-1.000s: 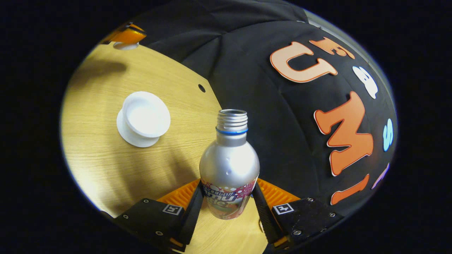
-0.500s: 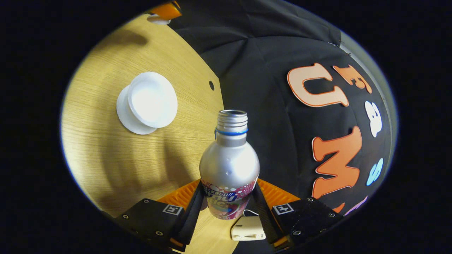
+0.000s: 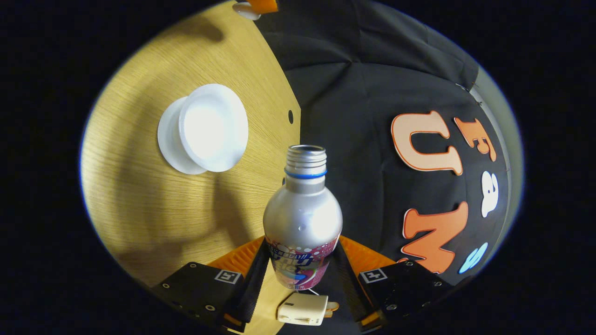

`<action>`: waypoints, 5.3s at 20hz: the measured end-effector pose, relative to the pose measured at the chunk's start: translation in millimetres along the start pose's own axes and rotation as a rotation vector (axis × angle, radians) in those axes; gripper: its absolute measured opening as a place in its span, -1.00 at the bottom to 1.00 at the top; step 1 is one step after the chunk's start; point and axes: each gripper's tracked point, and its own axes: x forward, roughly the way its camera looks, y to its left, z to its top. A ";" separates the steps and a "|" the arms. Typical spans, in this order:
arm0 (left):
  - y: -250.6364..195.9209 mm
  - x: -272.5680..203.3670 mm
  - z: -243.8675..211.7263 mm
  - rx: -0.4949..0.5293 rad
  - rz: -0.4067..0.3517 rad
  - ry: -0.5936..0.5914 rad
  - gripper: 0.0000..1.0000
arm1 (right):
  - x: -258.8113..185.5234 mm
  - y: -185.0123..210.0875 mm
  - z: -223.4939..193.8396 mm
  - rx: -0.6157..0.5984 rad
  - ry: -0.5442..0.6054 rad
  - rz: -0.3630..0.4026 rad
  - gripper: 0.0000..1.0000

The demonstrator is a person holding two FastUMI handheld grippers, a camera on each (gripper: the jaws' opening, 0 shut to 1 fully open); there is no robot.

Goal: Open the teacup lid with one hand, grasp the water bottle and pour water into the teacup with the other hand; after pouring, place the water bottle on the coaster and then close the teacup lid.

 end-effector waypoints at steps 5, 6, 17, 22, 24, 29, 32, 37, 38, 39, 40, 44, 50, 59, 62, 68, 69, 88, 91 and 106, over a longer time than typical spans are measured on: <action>-1.4 0.4 -4.0 -0.003 -0.007 0.003 -0.31 | 2.7 1.5 2.0 -0.159 -0.023 -0.022 0.55; -3.1 0.3 -3.6 -0.004 -0.009 0.004 -0.23 | 3.0 2.9 3.2 -0.174 -0.030 -0.023 0.55; -2.1 -3.3 -2.8 -0.005 -0.014 -0.004 -0.23 | 3.5 -18.8 16.1 -0.294 -0.072 -0.070 0.55; 0.2 -3.5 -2.7 -0.031 -0.013 -0.001 -0.31 | 0.9 -35.0 14.2 -0.317 -0.072 -0.087 0.55; 0.8 -4.3 -0.3 -0.029 -0.012 -0.007 -0.39 | 3.0 -40.4 13.7 -0.322 -0.071 -0.097 0.55; -0.4 -7.5 6.5 -0.031 -0.021 -0.016 -0.23 | 1.5 -53.9 26.5 -0.352 -0.103 -0.120 0.55; 0.9 -10.0 10.0 -0.031 -0.017 -0.023 -0.32 | 1.5 -63.0 29.6 -0.371 -0.112 -0.141 0.55; 0.0 -11.4 10.5 -0.032 -0.019 -0.022 -0.31 | 1.9 -72.7 29.7 -0.409 -0.119 -0.158 0.55; -0.5 -11.5 10.8 -0.031 -0.021 -0.023 -0.31 | 2.2 -74.0 28.7 -0.417 -0.119 -0.163 0.55; -1.5 -10.7 11.0 -0.030 -0.022 -0.021 -0.31 | 2.2 -74.6 28.0 -0.425 -0.117 -0.168 0.55; -2.8 -11.1 11.5 -0.029 -0.022 -0.022 -0.31 | 3.1 -75.1 27.8 -0.433 -0.118 -0.172 0.55; -6.2 -10.9 10.0 -0.026 -0.028 -0.015 -0.31 | 5.2 -69.1 28.0 -0.467 -0.123 -0.172 0.55; -10.6 -10.6 5.6 -0.030 -0.034 0.000 -0.31 | 5.7 -55.5 31.5 -0.499 -0.144 -0.149 0.55; -20.5 -12.2 4.4 -0.037 -0.047 0.009 -0.31 | 9.8 -39.0 36.4 -0.566 -0.160 -0.142 0.55; -22.3 -14.2 9.1 -0.035 -0.050 0.004 -0.31 | 10.9 -39.3 36.6 -0.585 -0.162 -0.147 0.55; -23.8 -16.0 9.9 -0.035 -0.054 0.001 -0.31 | 9.4 -35.1 39.5 -0.618 -0.179 -0.153 0.55; -23.3 -17.4 9.8 -0.034 -0.053 -0.001 -0.39 | 9.6 -34.9 39.9 -0.620 -0.180 -0.151 0.55; -27.7 -21.1 14.8 -0.029 -0.054 -0.015 -0.31 | 11.1 -28.7 37.9 -0.593 -0.192 -0.134 0.55; -29.8 -20.7 15.1 -0.027 -0.056 -0.016 -0.39 | 12.9 -24.4 34.2 -0.542 -0.187 -0.097 0.55; -65.7 -23.1 34.8 -0.040 -0.138 -0.068 -0.32 | 2.5 14.6 0.1 0.064 -0.155 0.169 0.58</action>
